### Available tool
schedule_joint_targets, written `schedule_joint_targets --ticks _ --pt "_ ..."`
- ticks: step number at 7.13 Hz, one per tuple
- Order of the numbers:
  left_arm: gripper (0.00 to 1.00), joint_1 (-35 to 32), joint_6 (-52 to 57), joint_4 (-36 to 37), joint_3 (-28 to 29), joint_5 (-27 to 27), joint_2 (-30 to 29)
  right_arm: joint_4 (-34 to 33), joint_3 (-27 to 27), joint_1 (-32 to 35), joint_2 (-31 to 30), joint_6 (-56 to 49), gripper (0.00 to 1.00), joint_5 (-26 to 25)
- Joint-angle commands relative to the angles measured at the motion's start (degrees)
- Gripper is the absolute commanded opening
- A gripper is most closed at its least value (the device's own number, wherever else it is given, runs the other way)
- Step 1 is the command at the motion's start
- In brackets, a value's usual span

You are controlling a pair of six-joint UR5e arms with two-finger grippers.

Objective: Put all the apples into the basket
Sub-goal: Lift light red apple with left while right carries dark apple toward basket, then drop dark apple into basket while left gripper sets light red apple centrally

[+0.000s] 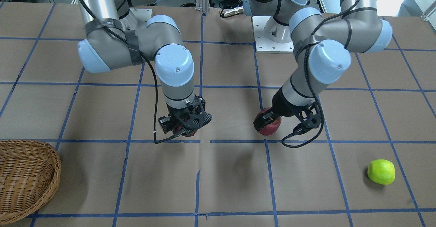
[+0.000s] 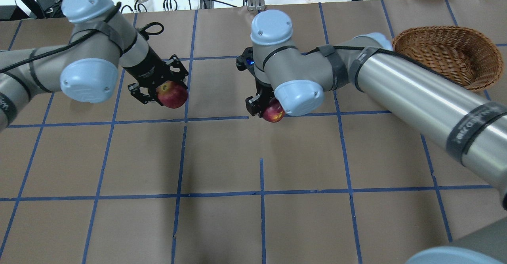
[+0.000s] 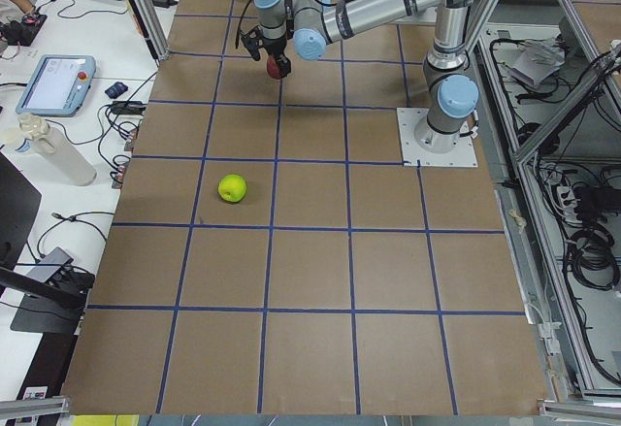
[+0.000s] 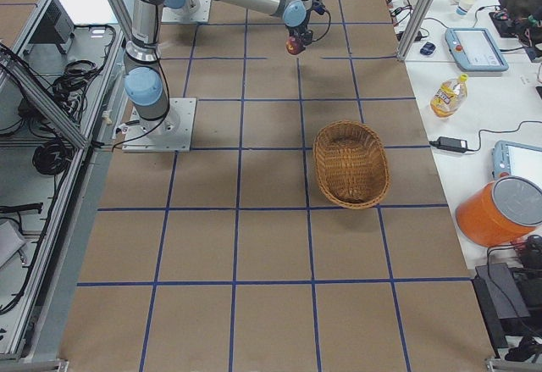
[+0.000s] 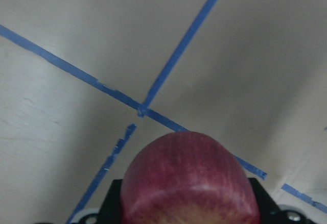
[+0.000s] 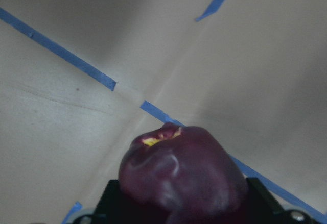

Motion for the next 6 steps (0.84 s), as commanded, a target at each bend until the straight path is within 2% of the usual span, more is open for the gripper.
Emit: schedule_joint_targets --ticks 1,2,3,4,6 --pt "0.37 -8.81 -16.77 11.31 -0.18 0.39 -5.67 5.67 -1.73 -14.40 -5.09 0.02 0.00 -0.19" --pt "0.37 -11.71 -20.68 14.14 -0.09 0.57 -8.91 6.56 -1.99 -20.91 -5.81 0.02 0.00 -0.19" --pt "0.37 -14.44 -25.51 20.09 0.25 0.57 -12.69 6.39 -3.48 -27.59 -5.55 -0.07 0.00 -0.01" --pt "0.37 -17.08 -27.47 23.80 0.52 1.87 -15.68 8.57 -5.67 -31.74 -5.03 -0.16 0.00 0.42" --pt "0.43 -18.94 -27.93 23.84 0.52 2.33 -17.82 9.29 -9.45 -39.39 -1.70 -1.12 0.00 0.77"
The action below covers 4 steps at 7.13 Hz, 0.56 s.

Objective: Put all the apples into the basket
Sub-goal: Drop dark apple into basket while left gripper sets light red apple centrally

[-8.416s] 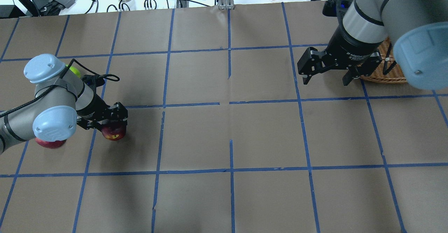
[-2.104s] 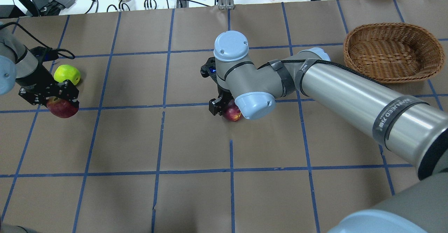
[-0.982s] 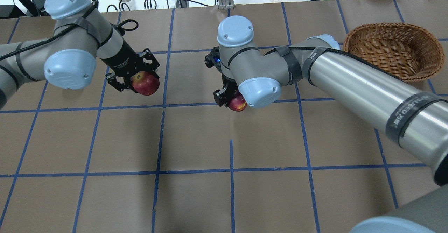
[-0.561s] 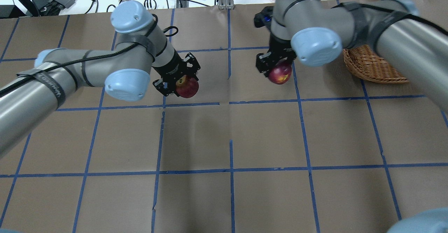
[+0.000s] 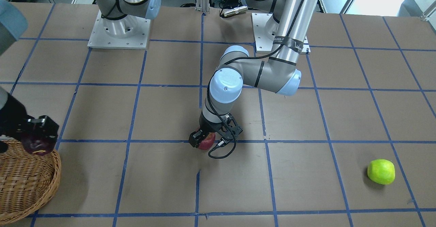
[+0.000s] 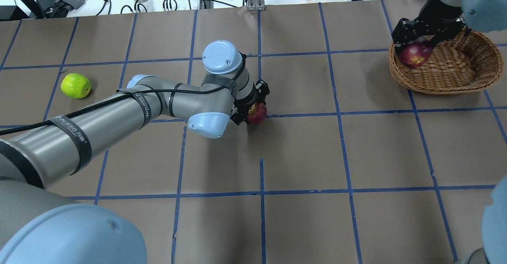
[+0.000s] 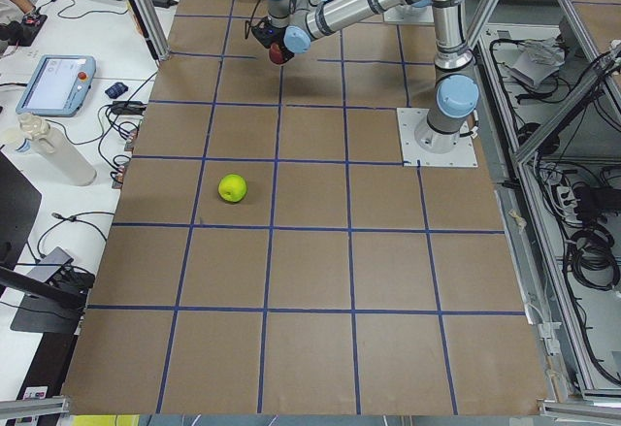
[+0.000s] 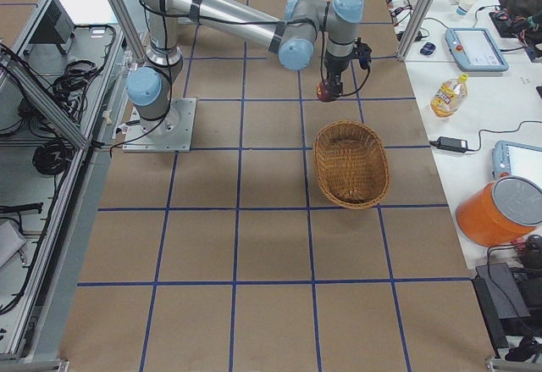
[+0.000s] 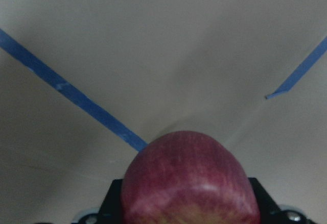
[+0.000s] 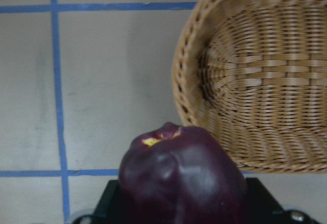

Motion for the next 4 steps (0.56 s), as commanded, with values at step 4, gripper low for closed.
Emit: schedule_joint_targets --ticks 4 --pt "1.00 0.24 4.45 -1.28 0.46 -0.88 3.07 -10.59 -7.78 -13.78 15.64 -0.24 0.00 -0.54"
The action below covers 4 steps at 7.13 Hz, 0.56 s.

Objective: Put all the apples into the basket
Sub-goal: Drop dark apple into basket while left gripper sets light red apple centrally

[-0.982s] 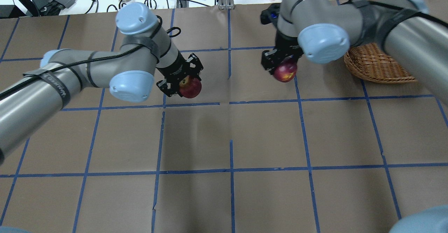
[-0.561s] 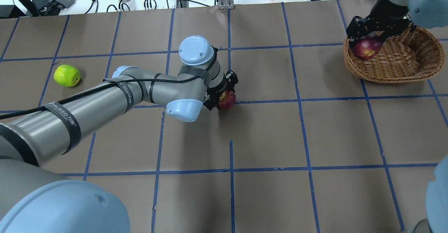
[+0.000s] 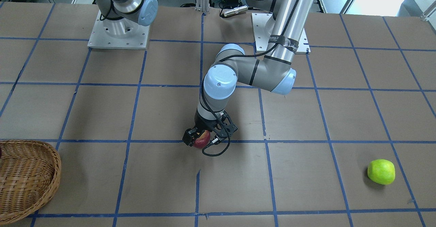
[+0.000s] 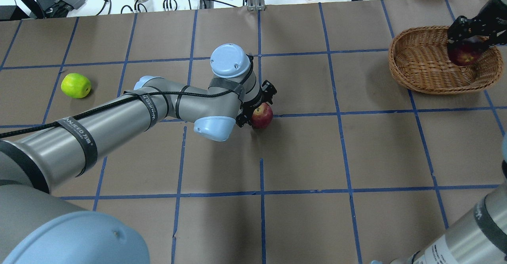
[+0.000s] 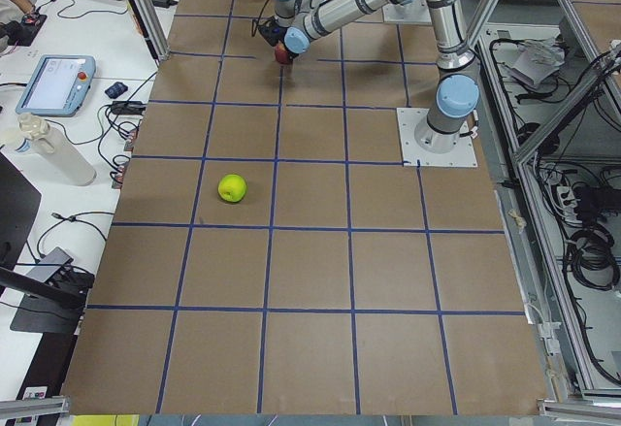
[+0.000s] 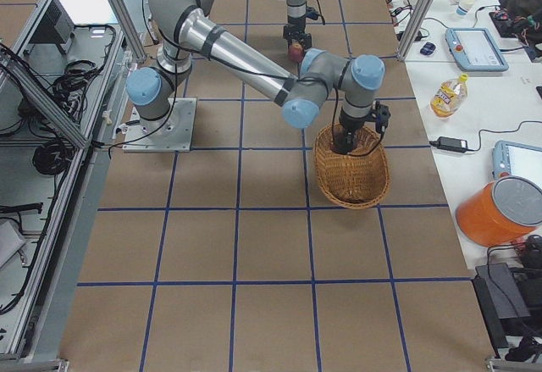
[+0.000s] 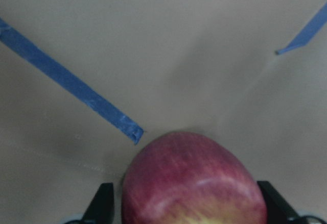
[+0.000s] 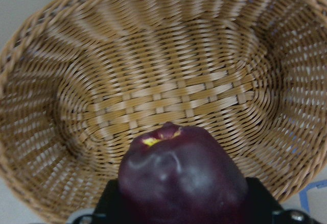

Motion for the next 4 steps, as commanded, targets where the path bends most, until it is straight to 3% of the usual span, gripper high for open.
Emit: schedule_joint_targets --ticks 1,3,4 --pt "1.00 2.20 6.80 -5.39 0.99 -1.13 4.46 -6.68 -1.07 -2.66 4.81 -0.07 0.00 -0.45" --pt "1.00 7.63 13.58 -12.18 1.87 -8.21 10.70 -11.17 -0.72 -2.75 7.45 -0.07 0.00 -0.80" --pt "1.00 9.14 22.40 -15.16 1.35 -8.51 13.69 -11.44 -0.72 -2.84 7.63 -0.77 0.28 -0.71"
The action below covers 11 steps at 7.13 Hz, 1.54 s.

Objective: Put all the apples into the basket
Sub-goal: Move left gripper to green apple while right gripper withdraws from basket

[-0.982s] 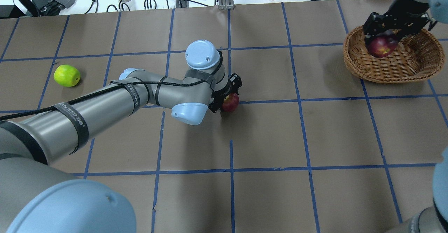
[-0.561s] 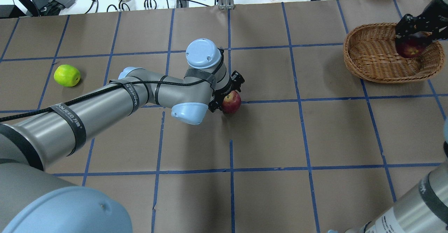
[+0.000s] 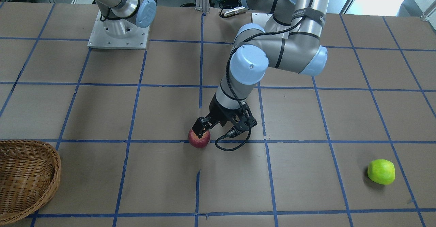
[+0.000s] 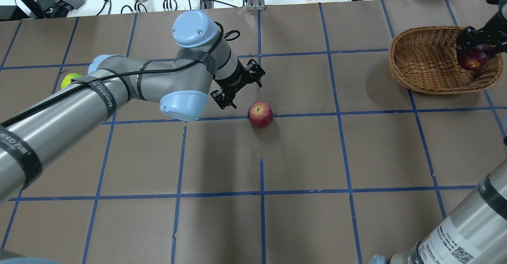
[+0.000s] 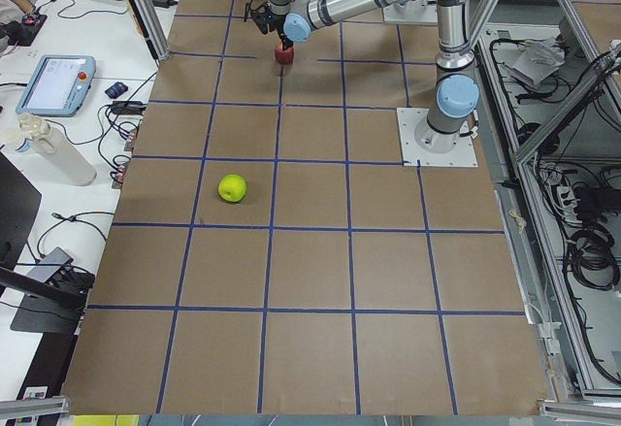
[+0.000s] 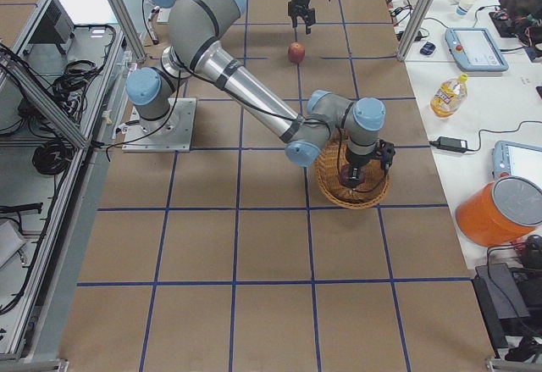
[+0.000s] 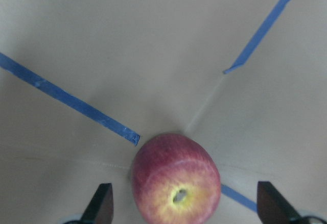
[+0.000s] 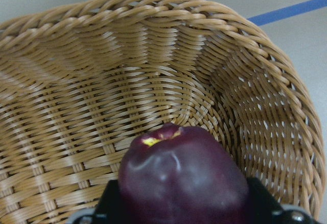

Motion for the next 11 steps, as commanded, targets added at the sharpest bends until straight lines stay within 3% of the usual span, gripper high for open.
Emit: schedule_joint_targets --ticks 1,2,4,5,7,8,9,10,11 --pt "1.00 5.02 16.27 -8.13 -0.51 -1.38 6.40 -1.33 0.00 -0.47 1.57 -5.18 0.91 0.04" --pt "1.00 8.96 24.88 -12.18 -1.21 -0.85 7.47 -1.50 0.00 -0.47 1.84 -4.97 1.00 -0.04" --pt "1.00 18.09 41.93 -14.24 -5.33 2.30 8.27 1.11 -0.44 -0.38 0.53 -5.14 1.00 -3.18" --pt "1.00 24.58 52.02 -13.37 -6.66 5.89 7.14 5.57 -1.22 0.31 -2.09 -5.31 1.00 -3.73" --pt "1.00 33.92 63.74 -12.23 -5.01 6.45 3.54 14.72 -1.49 4.68 -7.63 -4.88 1.00 -3.56" --pt "1.00 35.44 68.94 -11.96 -1.87 13.41 1.52 20.93 -1.58 7.67 -9.05 -0.53 1.00 -3.56" --pt "1.00 35.89 73.43 -11.87 3.04 17.14 -1.37 24.56 -1.58 12.75 -10.45 1.43 1.00 -2.95" --pt "1.00 35.98 77.13 -11.87 8.83 17.43 -4.88 24.95 -1.49 19.59 -11.86 2.93 1.00 -1.38" --pt "1.00 36.07 82.13 -10.65 12.89 17.61 -8.04 24.95 -1.32 25.40 -12.31 13.04 1.00 -1.10"
